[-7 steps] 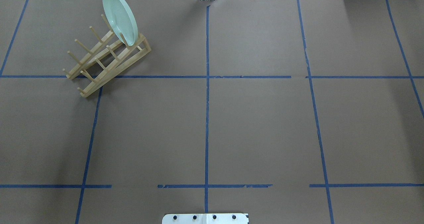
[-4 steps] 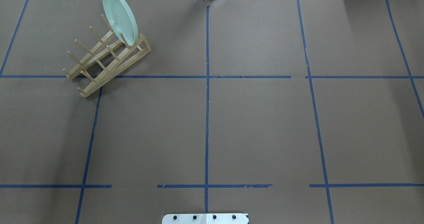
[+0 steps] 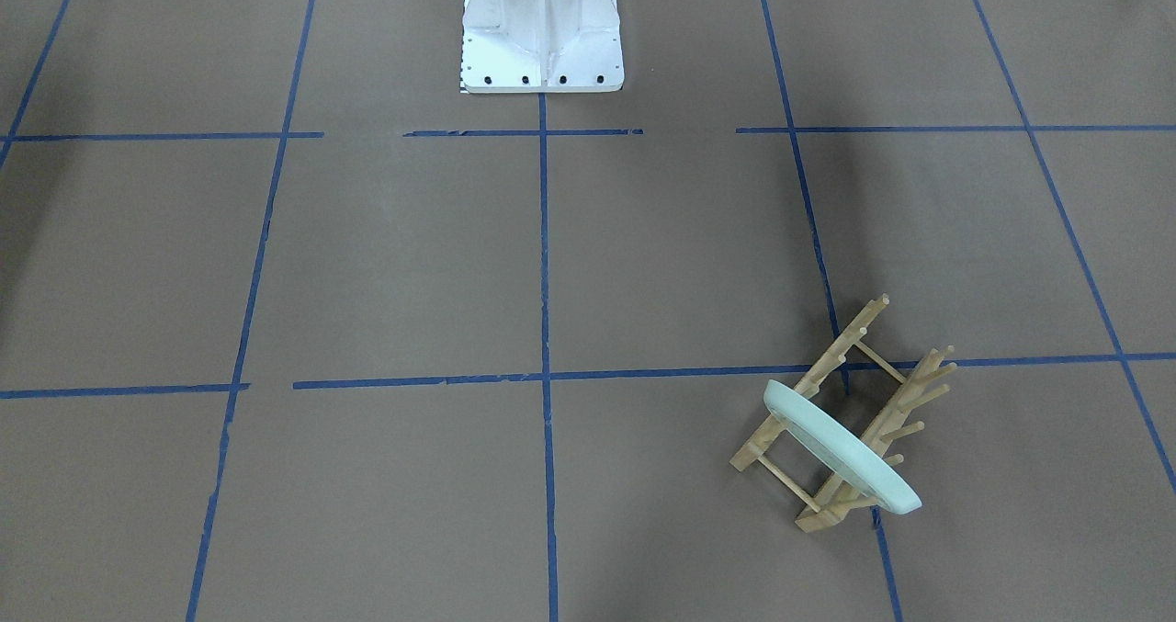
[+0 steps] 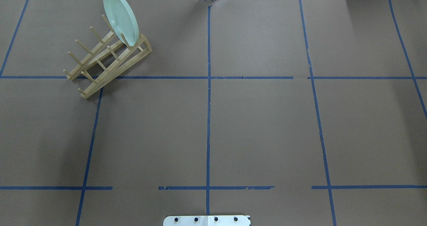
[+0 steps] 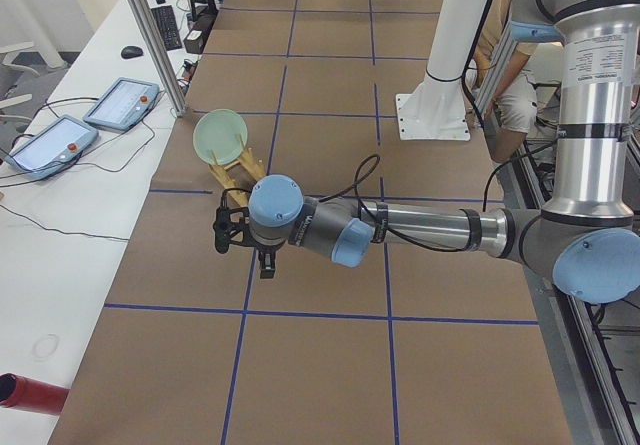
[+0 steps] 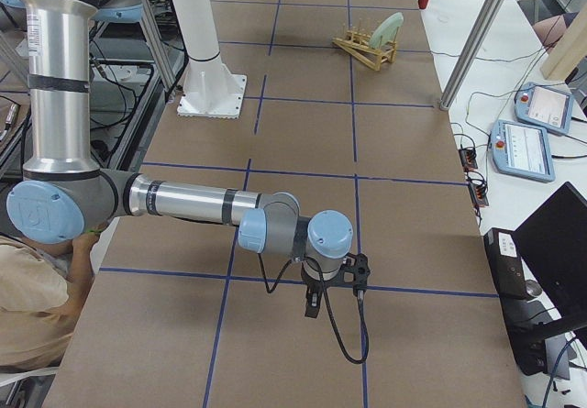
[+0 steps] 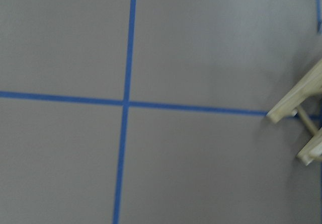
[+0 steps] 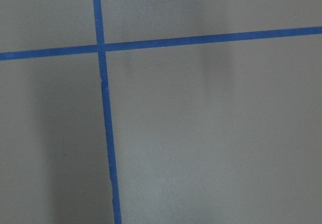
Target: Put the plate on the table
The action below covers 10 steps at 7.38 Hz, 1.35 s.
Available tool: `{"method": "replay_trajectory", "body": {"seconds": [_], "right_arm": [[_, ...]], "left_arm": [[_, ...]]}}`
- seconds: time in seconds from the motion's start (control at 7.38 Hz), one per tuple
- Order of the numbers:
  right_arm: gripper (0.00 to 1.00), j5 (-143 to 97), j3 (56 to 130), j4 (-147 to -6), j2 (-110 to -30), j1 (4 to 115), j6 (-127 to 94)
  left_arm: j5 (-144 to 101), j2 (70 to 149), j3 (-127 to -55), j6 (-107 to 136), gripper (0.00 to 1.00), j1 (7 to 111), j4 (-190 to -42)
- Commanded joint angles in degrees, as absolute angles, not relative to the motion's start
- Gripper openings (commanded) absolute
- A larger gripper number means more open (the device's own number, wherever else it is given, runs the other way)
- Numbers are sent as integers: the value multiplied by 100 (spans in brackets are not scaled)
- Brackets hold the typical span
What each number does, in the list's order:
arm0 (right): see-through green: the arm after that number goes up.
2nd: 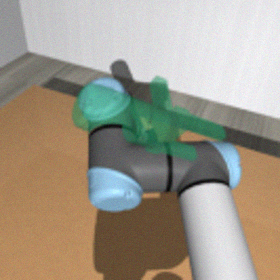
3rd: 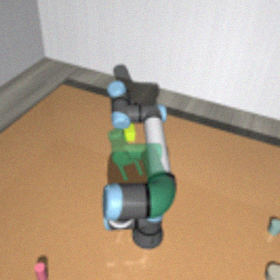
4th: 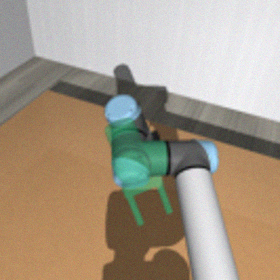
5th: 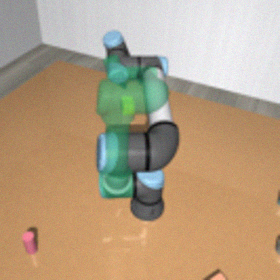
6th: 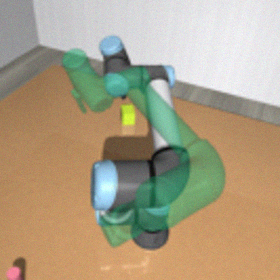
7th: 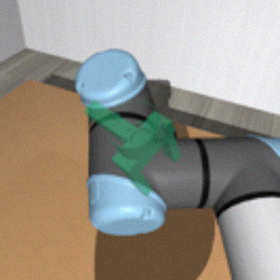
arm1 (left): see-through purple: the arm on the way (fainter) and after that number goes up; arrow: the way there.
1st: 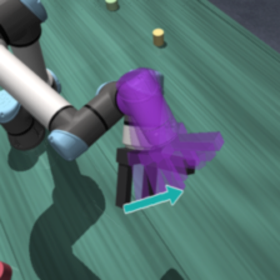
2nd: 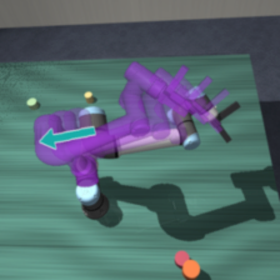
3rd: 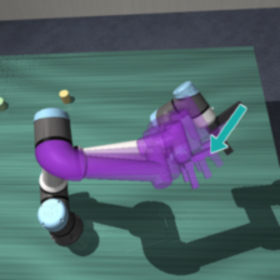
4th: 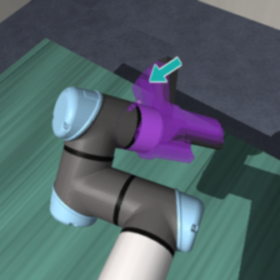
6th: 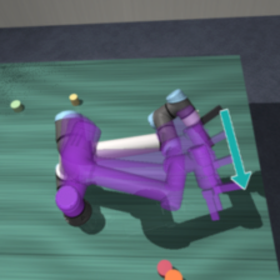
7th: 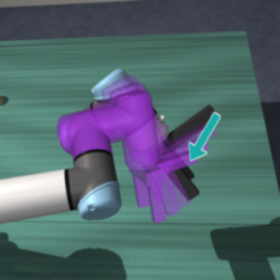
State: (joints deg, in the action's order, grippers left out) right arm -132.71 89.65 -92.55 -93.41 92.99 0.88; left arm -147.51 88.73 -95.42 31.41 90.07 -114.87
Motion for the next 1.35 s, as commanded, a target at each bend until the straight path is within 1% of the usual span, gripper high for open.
{"method": "replay_trajectory", "body": {"seconds": [0.0, 0.27, 0.41, 0.54, 0.68, 0.81, 0.95, 1.22], "right_arm": [[100, -13271, 8965, -9255, -9334, 9299, 88], [100, -13271, 8965, -9255, -9343, 9299, 88], [100, -13271, 8965, -9255, -9343, 9299, 88], [100, -13271, 8965, -9255, -9343, 9299, 88], [100, -13271, 8965, -9255, -9343, 9299, 88], [100, -13271, 8965, -9255, -9334, 9299, 88], [100, -13271, 8965, -9255, -9343, 9299, 88], [100, -13271, 8965, -9255, -9343, 9299, 88]], "left_arm": [[-14731, 9419, -9248, 5247, 100, 8423, -12871], [-14504, 10541, -8669, 6866, 100, 7799, -13218], [-13989, 10947, -8562, 7317, 100, 7396, -13227], [-13635, 11230, -8517, 8017, 100, 7096, -13358], [-13223, 11415, -8221, 8842, 100, 7014, -14186], [-12784, 11443, -8009, 9599, 100, 6866, -15082], [-12179, 11556, -7955, 10224, 100, 6673, -15474], [-11413, 12152, -7570, 10903, 100, 6260, -15486]]}}
